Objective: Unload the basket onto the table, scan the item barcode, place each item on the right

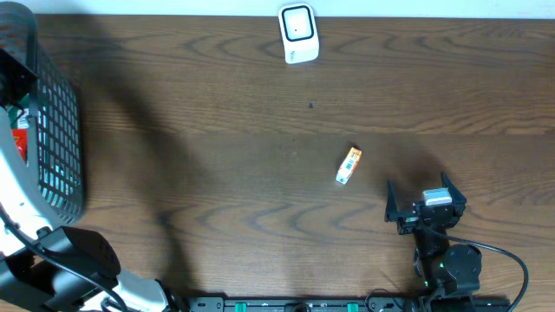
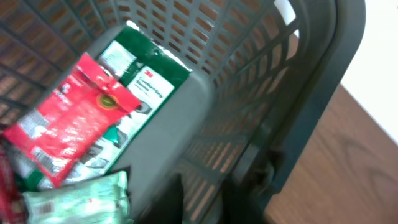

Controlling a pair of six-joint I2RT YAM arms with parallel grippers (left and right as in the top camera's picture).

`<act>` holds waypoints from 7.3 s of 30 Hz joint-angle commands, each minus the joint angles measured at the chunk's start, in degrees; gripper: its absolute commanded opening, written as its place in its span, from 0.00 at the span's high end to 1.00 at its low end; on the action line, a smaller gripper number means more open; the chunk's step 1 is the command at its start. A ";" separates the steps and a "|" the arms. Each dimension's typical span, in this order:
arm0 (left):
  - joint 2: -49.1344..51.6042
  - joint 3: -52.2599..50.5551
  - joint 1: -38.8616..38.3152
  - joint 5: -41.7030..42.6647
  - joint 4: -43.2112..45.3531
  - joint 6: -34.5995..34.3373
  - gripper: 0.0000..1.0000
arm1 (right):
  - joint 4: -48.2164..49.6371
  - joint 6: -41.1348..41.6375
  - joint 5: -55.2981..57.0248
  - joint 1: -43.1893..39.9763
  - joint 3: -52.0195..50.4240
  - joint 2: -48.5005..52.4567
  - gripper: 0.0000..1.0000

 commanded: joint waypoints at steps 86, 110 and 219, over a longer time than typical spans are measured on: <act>-3.37 -2.86 -11.26 21.05 -0.72 34.47 0.43 | -0.26 -0.66 -0.26 0.20 -0.04 -0.26 0.01; -5.35 -3.21 -3.91 -8.35 1.90 18.60 0.25 | -0.26 -0.66 -0.26 0.17 -0.04 -0.26 0.01; -17.81 -33.48 -64.63 1.95 4.11 -22.40 0.92 | -0.26 -0.66 -0.26 0.20 -0.04 -0.26 0.01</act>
